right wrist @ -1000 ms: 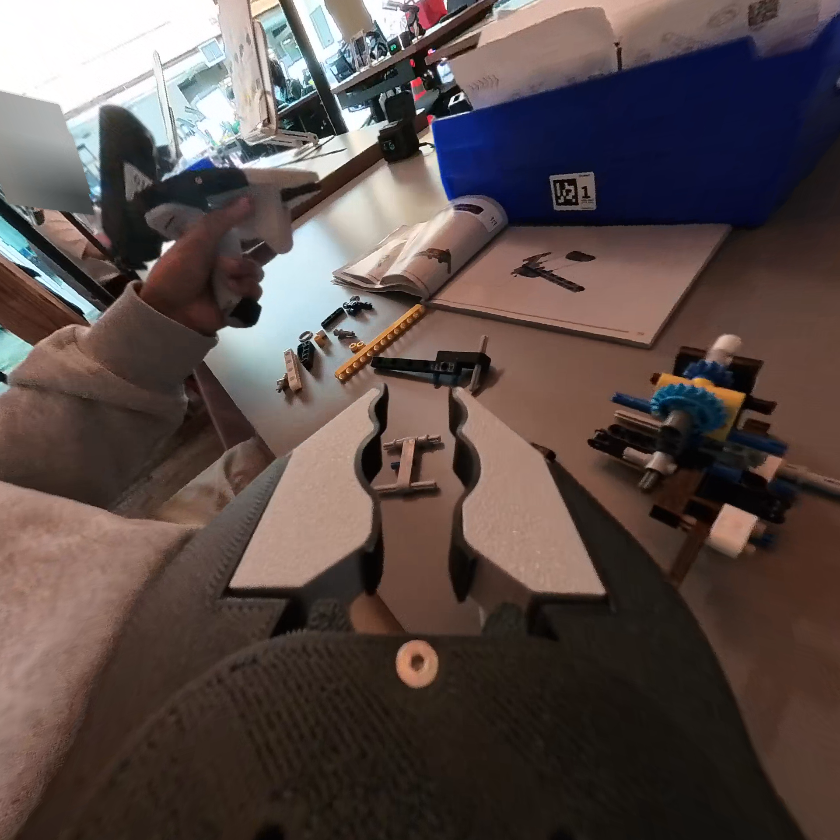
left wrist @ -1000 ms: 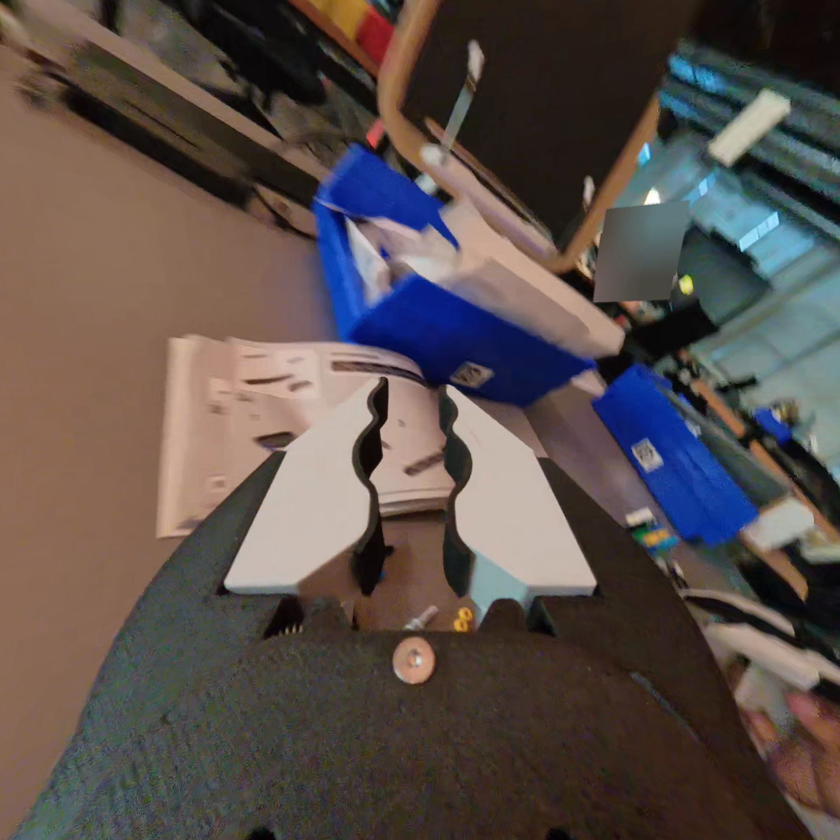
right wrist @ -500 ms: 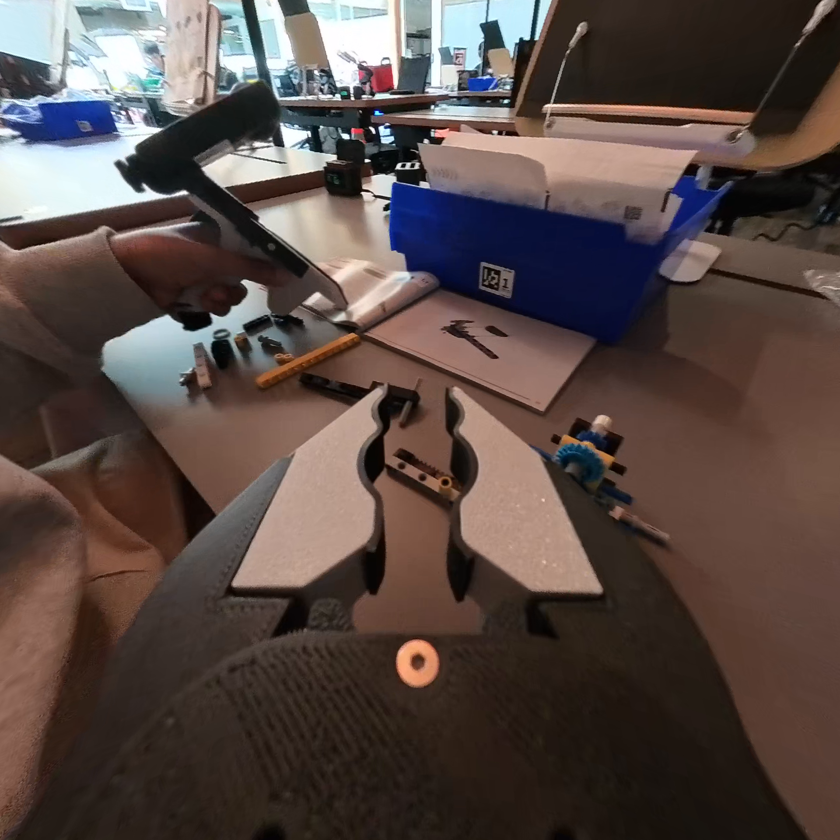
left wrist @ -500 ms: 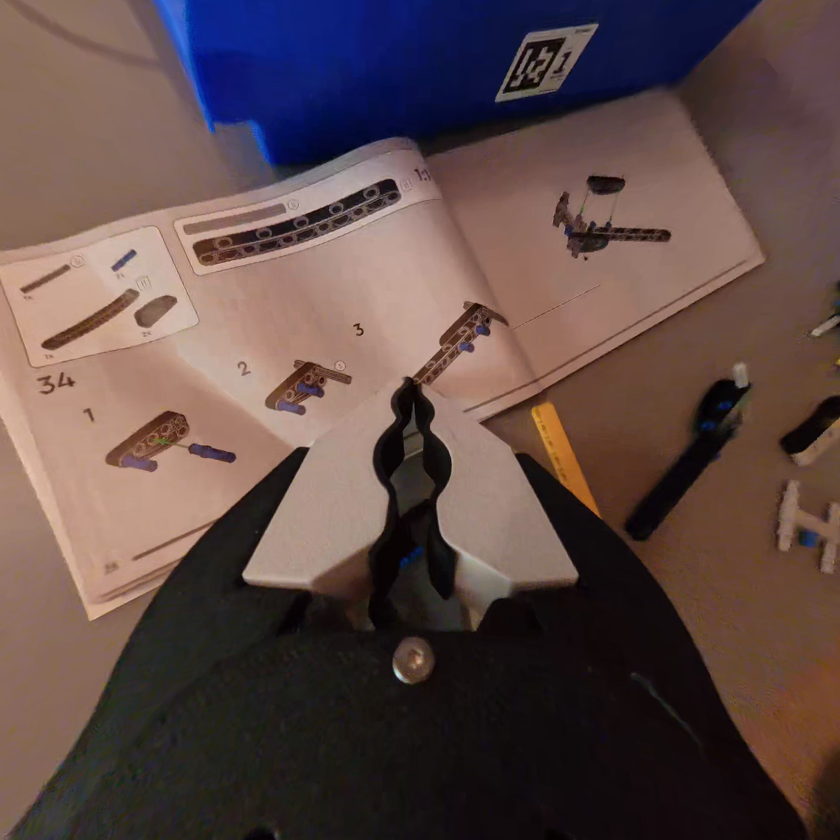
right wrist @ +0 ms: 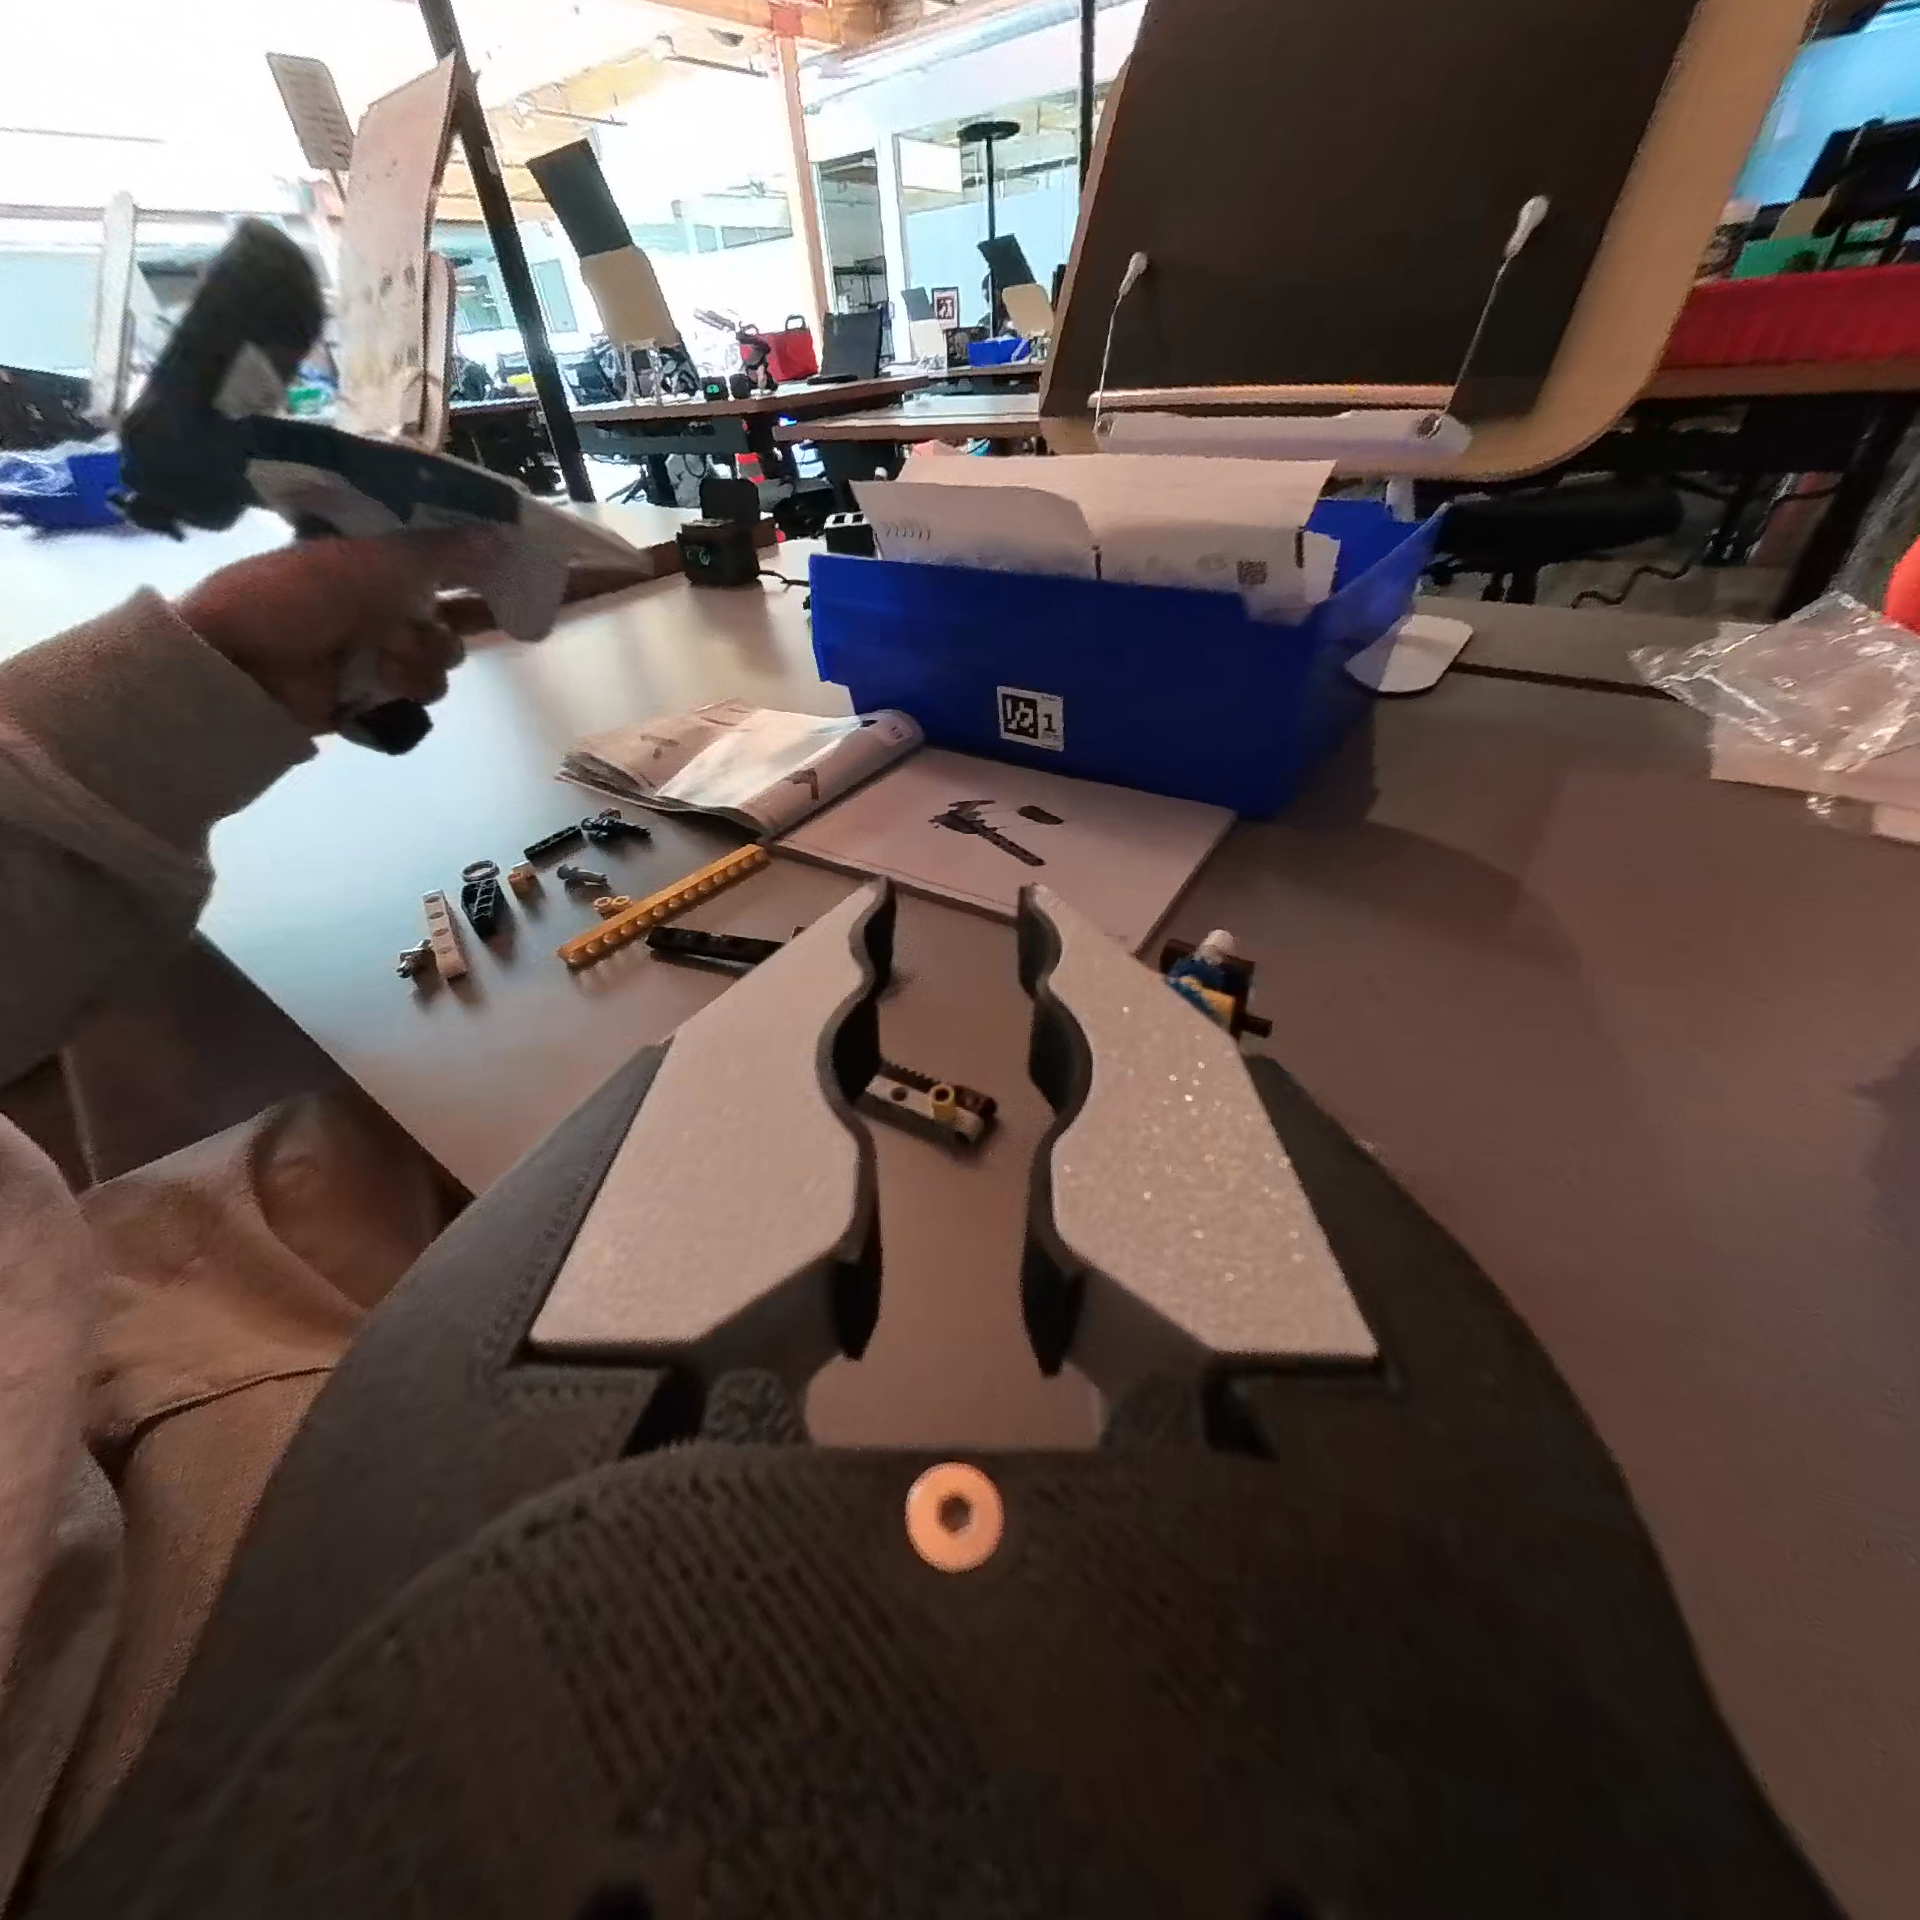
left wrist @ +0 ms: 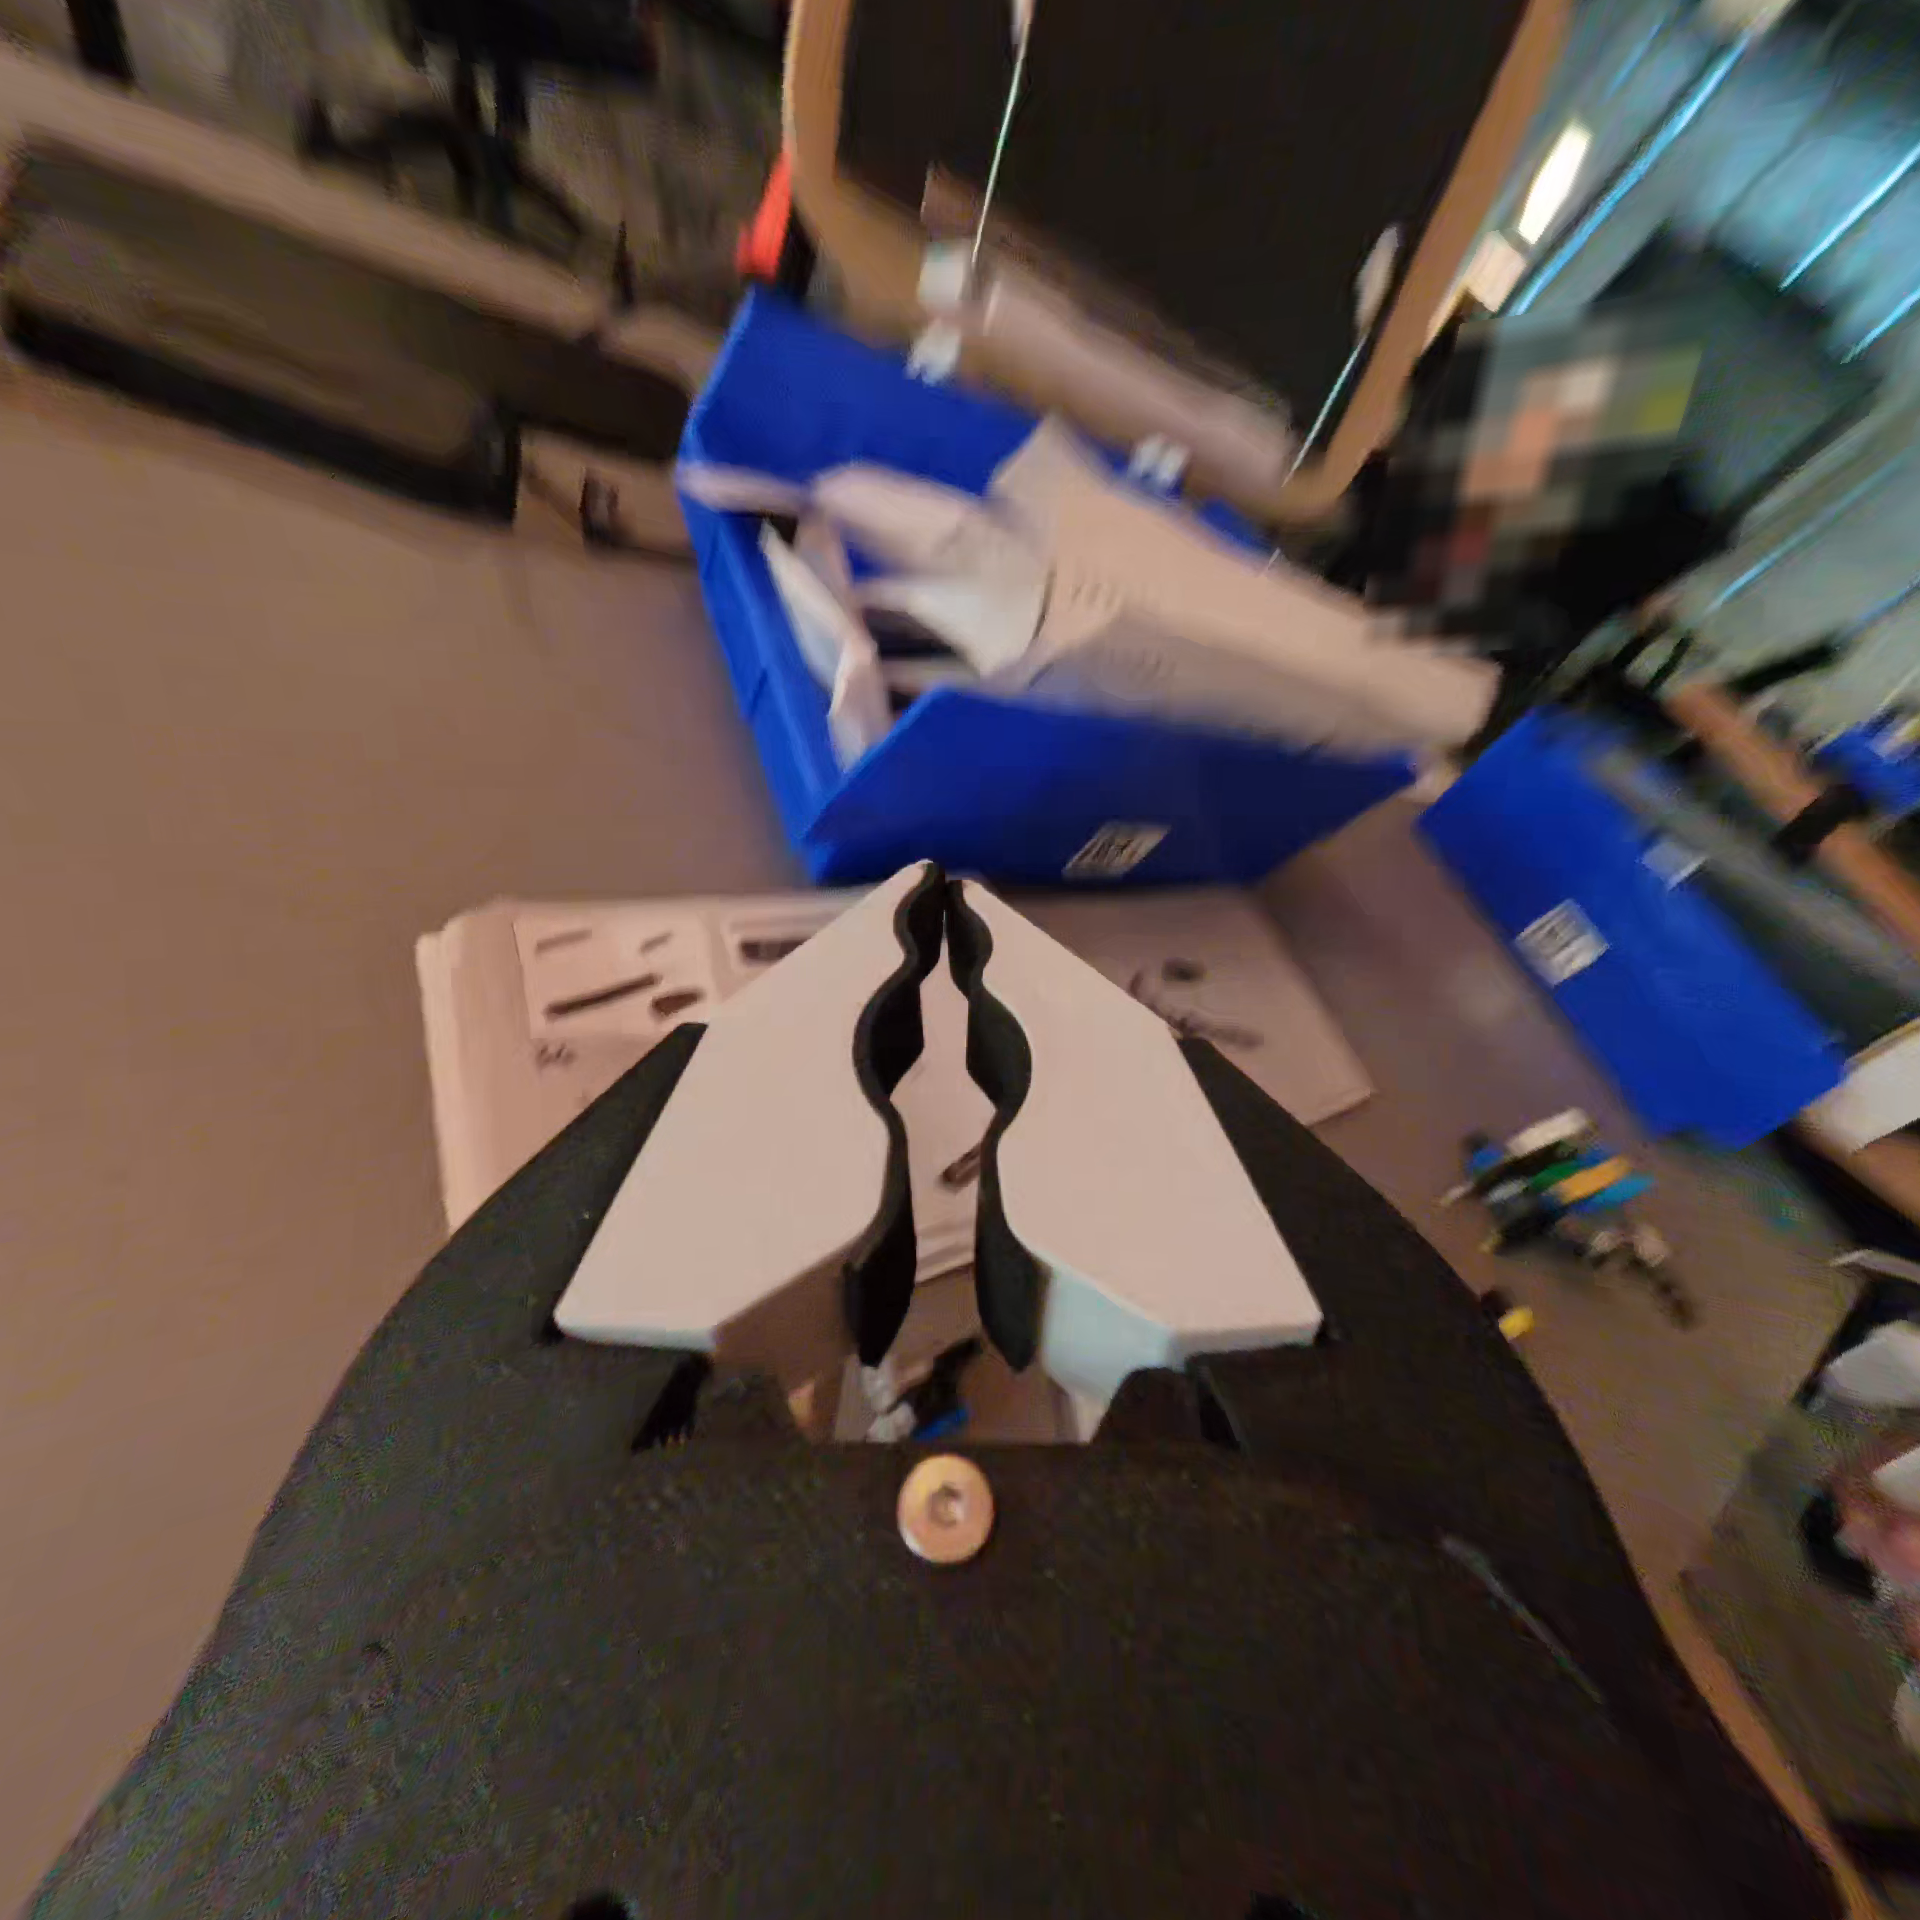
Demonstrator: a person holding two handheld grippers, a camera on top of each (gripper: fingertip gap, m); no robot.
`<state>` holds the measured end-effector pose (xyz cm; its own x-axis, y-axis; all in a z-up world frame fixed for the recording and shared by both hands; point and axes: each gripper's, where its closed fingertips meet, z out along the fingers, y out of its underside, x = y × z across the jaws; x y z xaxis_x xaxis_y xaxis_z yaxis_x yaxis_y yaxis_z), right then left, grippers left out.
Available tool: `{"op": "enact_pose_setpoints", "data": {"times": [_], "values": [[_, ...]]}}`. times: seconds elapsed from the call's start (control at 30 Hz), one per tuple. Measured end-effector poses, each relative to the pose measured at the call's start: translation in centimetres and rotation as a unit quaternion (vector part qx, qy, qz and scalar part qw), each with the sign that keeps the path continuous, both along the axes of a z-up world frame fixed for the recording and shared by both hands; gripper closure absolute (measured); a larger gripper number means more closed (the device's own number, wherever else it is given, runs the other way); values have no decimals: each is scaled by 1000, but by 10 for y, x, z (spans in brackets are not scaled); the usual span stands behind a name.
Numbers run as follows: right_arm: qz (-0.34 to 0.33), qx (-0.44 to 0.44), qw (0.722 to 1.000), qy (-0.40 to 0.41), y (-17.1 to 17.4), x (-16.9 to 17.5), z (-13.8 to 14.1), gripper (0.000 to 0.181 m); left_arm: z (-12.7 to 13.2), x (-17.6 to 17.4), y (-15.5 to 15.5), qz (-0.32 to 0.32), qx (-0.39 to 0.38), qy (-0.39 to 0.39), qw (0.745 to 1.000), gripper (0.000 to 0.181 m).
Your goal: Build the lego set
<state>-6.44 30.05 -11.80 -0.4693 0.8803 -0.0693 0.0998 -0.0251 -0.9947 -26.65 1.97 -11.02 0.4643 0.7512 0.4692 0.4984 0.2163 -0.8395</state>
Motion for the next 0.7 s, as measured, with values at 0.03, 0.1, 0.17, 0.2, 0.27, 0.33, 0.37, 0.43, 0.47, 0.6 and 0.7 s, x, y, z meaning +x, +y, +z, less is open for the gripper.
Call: {"op": "enact_pose_setpoints", "data": {"times": [0.03,0.1,0.17,0.2,0.27,0.33,0.37,0.43,0.47,0.6,0.7], "values": [[-1,2,1000,3,2,0,2,159,16,4,-1,12,39,36,999,181],[-19,21,999,18,13,0,8,159,35,19,1,49,77,109,990,181],[-47,57,996,43,29,2,21,154,39,35,23,50,76,150,985,181],[-75,99,991,55,43,3,29,146,42,48,46,12,100,151,983,181],[-170,193,964,70,87,8,45,132,55,84,99,-95,189,129,969,181],[-236,233,940,78,119,21,56,131,56,112,137,-137,180,137,964,181],[-248,227,938,88,125,26,61,131,54,123,151,-148,153,154,965,181],[-250,194,942,113,126,30,66,127,45,134,166,-143,82,193,967,181],[-243,172,947,117,122,28,66,122,42,134,167,-129,61,208,968,181],[-146,42,981,124,87,27,59,111,28,112,150,-81,58,177,979,181],[-139,27,984,108,87,21,47,115,17,86,123,-41,80,131,987,181]]}}
